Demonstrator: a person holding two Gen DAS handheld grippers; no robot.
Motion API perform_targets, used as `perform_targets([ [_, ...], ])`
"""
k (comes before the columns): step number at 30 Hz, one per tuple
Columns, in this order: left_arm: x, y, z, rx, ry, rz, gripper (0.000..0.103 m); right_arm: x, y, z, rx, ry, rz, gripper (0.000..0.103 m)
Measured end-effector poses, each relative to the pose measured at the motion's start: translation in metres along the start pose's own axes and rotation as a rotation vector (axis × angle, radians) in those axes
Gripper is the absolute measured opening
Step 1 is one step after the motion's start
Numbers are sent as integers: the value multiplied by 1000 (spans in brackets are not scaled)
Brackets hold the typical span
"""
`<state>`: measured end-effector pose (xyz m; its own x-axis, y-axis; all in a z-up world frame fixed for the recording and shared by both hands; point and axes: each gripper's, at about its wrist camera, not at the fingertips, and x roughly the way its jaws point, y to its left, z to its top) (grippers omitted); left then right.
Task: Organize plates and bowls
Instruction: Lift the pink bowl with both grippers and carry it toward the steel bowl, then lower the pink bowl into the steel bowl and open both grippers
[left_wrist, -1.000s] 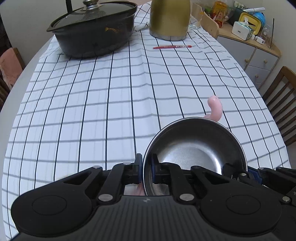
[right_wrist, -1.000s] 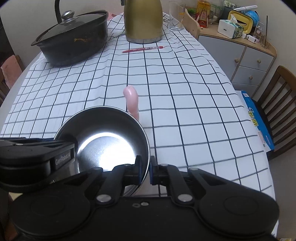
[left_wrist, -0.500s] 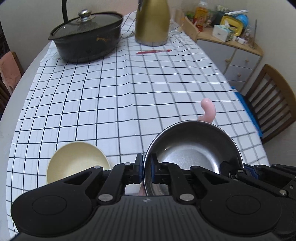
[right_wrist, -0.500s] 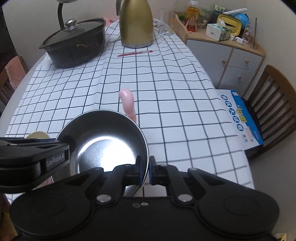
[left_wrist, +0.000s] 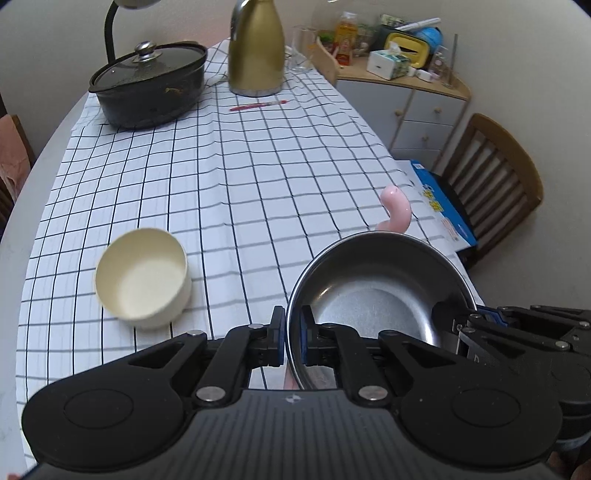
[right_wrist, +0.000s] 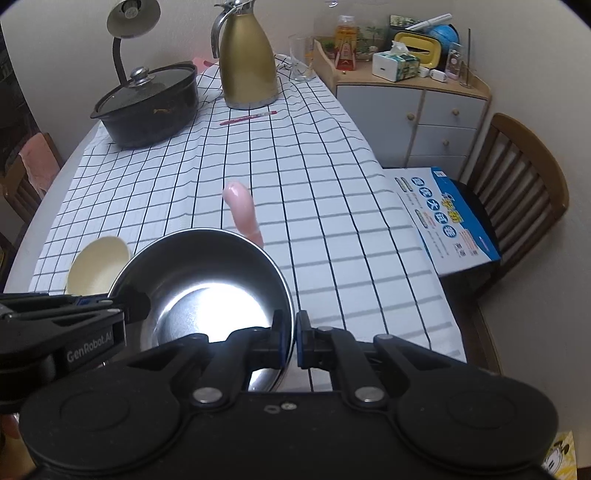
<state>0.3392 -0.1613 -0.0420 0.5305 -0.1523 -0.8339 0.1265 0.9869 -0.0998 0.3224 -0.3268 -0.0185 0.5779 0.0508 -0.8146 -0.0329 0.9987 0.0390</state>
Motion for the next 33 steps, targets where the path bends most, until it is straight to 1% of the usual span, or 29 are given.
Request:
perform_targets([
  [8,-29,-23,-44,59,19,-25,7,-36,-15,-41,25,9,9,6],
  [14,-36,-37,-78,92,46,-50,7,-52,-26,-80,57,26,-4,6],
  [19,-35,-46,-104,117,73,-56,7,-56,-32,-107,77,51,-16,6],
  [24,-29,-49,-125,127,99,-54,7,-55,-34,-132,84,78,-25,6],
  [28,-23,-51,-135,134,117,-49,7,-50,-36,-145,89,101,-23,6],
  [33,-13,-54,-141,143,123,-39,7,-42,-37,-155,91,119,-21,6],
])
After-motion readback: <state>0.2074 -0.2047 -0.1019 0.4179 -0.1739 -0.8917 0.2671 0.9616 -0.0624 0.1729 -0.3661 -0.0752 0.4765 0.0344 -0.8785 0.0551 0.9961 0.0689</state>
